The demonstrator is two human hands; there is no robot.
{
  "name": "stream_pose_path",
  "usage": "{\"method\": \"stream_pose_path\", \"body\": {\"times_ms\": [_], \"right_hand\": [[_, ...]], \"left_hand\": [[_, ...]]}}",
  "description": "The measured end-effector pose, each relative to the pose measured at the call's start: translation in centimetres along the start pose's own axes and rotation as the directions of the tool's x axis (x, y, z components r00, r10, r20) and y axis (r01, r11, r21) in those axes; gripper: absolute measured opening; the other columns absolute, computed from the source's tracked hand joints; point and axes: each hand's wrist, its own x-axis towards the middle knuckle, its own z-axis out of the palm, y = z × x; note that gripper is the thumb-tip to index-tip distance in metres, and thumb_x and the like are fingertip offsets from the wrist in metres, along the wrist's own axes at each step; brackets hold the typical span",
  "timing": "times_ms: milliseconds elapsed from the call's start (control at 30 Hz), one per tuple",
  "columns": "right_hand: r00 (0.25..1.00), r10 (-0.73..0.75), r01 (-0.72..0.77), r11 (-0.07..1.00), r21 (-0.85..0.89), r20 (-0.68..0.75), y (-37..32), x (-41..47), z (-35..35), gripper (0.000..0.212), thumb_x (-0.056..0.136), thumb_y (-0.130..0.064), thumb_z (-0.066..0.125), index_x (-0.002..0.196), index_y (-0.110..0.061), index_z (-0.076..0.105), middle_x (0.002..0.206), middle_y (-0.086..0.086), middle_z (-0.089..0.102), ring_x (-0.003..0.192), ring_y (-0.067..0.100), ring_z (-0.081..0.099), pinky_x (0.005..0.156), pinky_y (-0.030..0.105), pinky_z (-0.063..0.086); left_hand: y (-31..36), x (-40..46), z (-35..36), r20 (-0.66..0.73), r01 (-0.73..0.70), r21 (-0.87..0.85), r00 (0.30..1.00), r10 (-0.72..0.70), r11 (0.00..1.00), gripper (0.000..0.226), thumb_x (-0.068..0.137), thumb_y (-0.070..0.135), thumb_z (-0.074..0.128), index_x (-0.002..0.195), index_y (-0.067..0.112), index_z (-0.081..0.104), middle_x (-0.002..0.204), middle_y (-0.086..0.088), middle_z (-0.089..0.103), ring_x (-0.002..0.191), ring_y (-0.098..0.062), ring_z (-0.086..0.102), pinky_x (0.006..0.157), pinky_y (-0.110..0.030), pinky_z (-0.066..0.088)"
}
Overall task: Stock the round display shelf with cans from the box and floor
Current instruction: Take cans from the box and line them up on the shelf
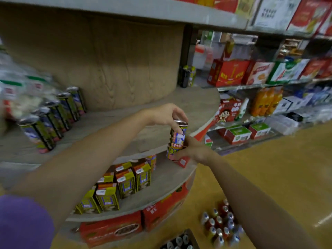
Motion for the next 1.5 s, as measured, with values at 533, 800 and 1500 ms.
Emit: {"method": "stream_pose_path", "body": {"times_ms": [533,800,1500], "right_hand": [[0.977,-0.209,0.196,0.959,-0.205,-0.044,-9.6,18.4,17.5,0.058,0.049,-0.014,0.094,0.097,-0.025,0.063,0.100,0.009,0.074,0.095,0.026,0.071,0.086,0.048,0.057],[0.988,-0.112,0.072,0.943,-0.326,-0.105,-11.8,24.6,23.6,0.051,0.051,-0.027,0.091,0.096,-0.025,0.066,0.091,-0.009,0.072,0.084,0.007,0.067,0.068,0.018,0.052],[0.944,-0.156,0.052,0.941,-0.335,-0.291,-13.3,35.6,27.9,0.057,0.061,-0.020,0.089,0.112,-0.011,0.067,0.102,0.004,0.071,0.094,0.019,0.066,0.072,0.026,0.051]], "left_hand": [[-12.4,-11.1,-17.4,-0.138,0.148,0.319,0.984,-0.109,0.936,0.049,0.062,0.007,0.089,0.107,0.011,0.069,0.105,-0.003,0.071,0.101,-0.021,0.065,0.084,-0.034,0.055],[-19.4,-14.1,-21.7,-0.156,0.162,0.298,0.980,-0.120,0.941,0.050,0.063,0.007,0.088,0.108,0.013,0.066,0.107,0.002,0.066,0.103,-0.016,0.061,0.087,-0.030,0.051],[-29.4,-12.1,-27.9,-0.339,0.241,0.500,0.938,-0.068,0.832,0.030,0.085,0.017,0.073,0.115,0.019,0.070,0.126,0.002,0.065,0.114,-0.017,0.059,0.099,-0.041,0.048]]}}
